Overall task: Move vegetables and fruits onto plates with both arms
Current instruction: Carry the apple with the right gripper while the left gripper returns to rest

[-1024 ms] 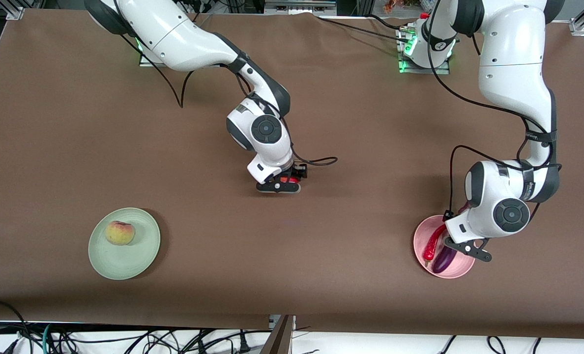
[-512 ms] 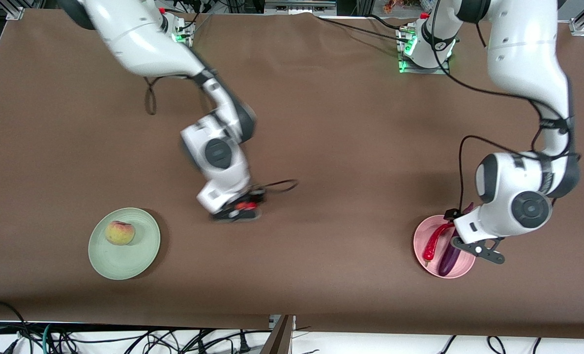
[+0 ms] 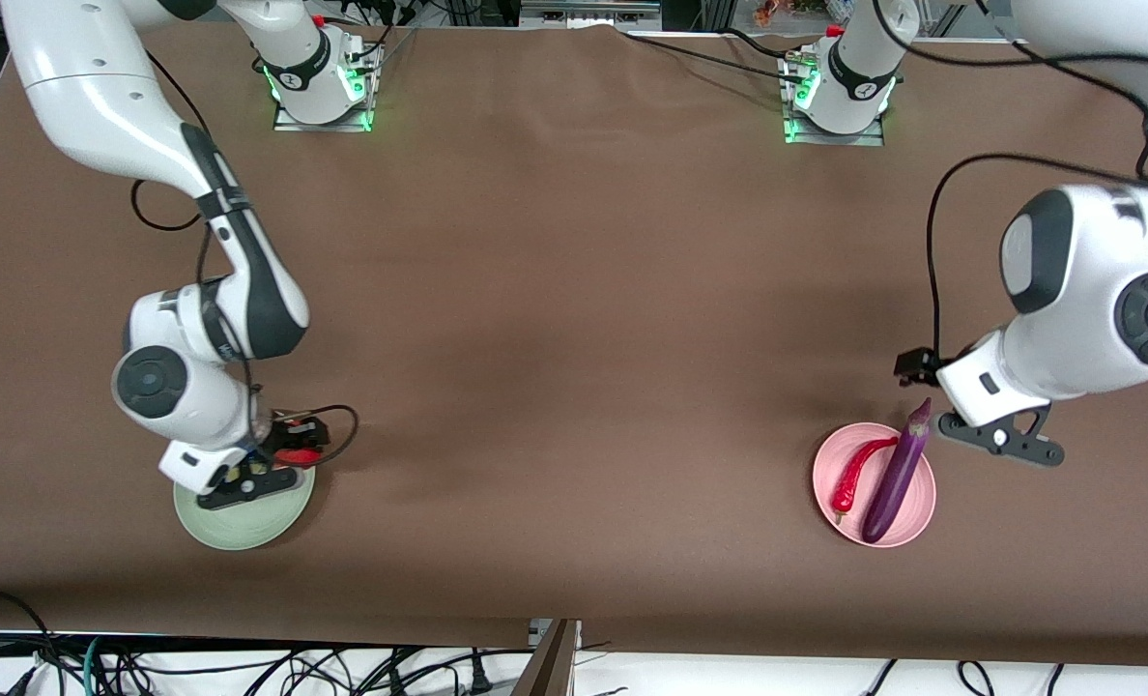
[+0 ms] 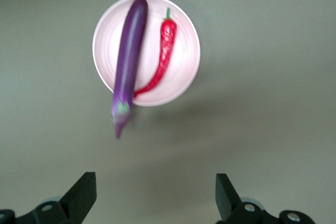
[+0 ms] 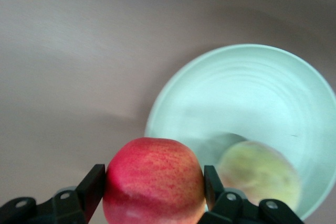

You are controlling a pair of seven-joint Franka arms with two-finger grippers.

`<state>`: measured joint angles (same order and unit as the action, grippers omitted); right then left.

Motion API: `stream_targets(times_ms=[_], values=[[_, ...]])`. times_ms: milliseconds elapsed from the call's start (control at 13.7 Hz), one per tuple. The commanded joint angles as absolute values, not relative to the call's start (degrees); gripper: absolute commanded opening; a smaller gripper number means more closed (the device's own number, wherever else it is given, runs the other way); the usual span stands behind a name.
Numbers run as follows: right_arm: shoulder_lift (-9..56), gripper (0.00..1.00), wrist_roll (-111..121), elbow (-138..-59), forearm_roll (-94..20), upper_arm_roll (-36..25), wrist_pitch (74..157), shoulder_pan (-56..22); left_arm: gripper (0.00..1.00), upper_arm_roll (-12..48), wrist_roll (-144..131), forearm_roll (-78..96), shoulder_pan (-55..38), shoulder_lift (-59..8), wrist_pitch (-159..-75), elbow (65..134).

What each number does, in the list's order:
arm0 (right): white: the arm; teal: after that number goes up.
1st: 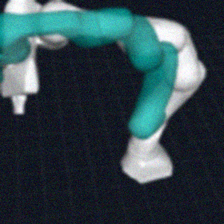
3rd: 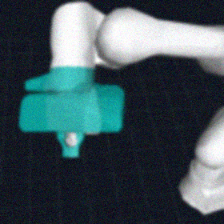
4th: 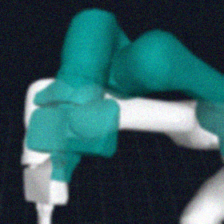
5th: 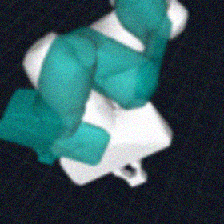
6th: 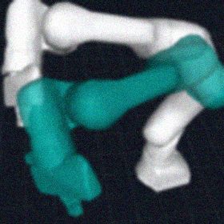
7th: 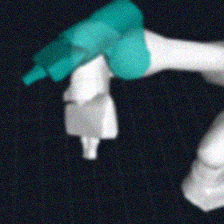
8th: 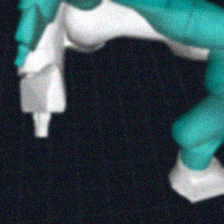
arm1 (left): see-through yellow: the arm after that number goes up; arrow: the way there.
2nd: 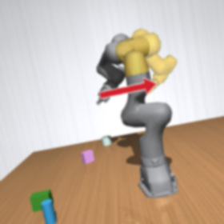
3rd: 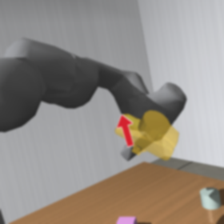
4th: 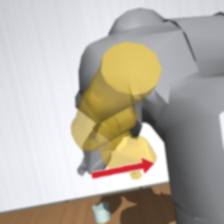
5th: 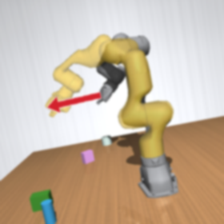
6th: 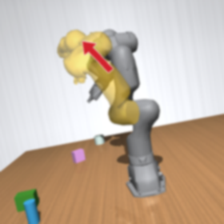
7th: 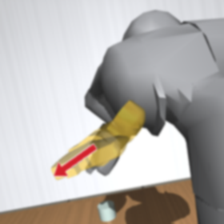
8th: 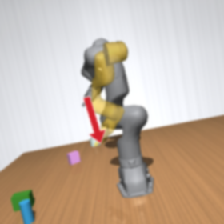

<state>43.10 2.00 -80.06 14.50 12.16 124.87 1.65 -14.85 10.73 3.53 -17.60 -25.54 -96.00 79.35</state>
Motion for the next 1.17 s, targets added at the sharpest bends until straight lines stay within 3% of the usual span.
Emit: stream_targets(times_ms=[0, 146, 220, 366, 659, 951, 1098], values=[[43.1, 0.36, 4.3, -81.1, 15.4, 13.1, 125.9, 3.1, 1.00, -14.9, 3.6, 4.7, -20.4, -21.2, -88.4, 78.5], [44.6, 0.37, 4.7, -81.2, 15.4, 12.4, 128.7, 3.4, 1.00, -15.0, 4.2, 4.6, -20.4, -17.3, -82.6, 77.3], [45.2, 0.43, 4.7, -81.2, 15.4, 12.3, 130.2, 3.5, 1.00, -15.6, 4.3, 4.6, -20.3, -15.0, -81.3, 77.3], [46.0, 1.00, 4.7, -81.1, 14.9, 11.7, 132.0, 3.6, 1.00, -15.0, 4.0, 4.3, -18.9, -11.7, -81.1, 78.0], [41.2, 1.00, 5.3, -80.5, 14.7, 12.0, 128.1, 4.0, 1.00, -4.4, 4.0, -0.1, -7.5, -7.4, -82.4, 80.8], [32.9, 1.00, 5.2, -79.6, 14.2, 14.2, 115.3, 3.8, 1.00, -3.0, 3.3, -1.7, -4.5, 2.9, -94.9, 97.7], [28.8, 1.00, 4.8, -78.2, 11.6, 14.3, 107.0, 3.6, 1.00, -1.9, 3.1, -1.6, -3.2, 3.3, -95.3, 98.8]])
